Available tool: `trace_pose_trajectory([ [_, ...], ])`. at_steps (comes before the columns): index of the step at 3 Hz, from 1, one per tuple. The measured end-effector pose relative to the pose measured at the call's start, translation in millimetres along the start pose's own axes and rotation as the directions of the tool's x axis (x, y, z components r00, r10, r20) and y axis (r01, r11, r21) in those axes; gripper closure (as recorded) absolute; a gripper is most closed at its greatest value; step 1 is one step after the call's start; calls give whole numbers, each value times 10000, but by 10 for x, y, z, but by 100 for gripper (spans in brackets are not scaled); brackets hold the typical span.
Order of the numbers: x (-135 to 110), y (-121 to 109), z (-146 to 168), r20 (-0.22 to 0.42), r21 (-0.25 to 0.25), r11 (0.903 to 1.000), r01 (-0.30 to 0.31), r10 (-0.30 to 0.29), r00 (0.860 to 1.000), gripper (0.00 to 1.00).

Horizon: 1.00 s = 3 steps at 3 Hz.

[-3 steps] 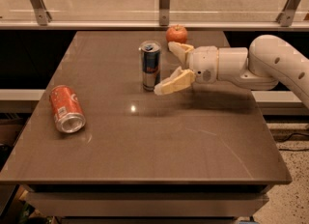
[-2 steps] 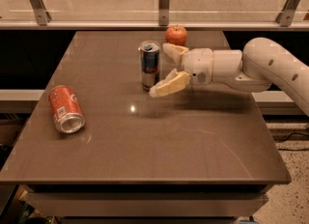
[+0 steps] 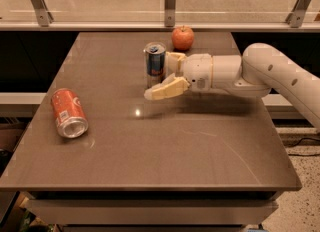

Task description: Knock redbull can over

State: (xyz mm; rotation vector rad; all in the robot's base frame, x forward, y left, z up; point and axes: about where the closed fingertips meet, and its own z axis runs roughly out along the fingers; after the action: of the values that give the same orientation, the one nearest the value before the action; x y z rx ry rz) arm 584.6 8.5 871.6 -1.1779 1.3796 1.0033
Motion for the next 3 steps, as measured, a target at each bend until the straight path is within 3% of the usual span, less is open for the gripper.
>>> trace_pose_trajectory([
  [3,-22,33,70,16,-136,9999,23,-23,10000,82],
])
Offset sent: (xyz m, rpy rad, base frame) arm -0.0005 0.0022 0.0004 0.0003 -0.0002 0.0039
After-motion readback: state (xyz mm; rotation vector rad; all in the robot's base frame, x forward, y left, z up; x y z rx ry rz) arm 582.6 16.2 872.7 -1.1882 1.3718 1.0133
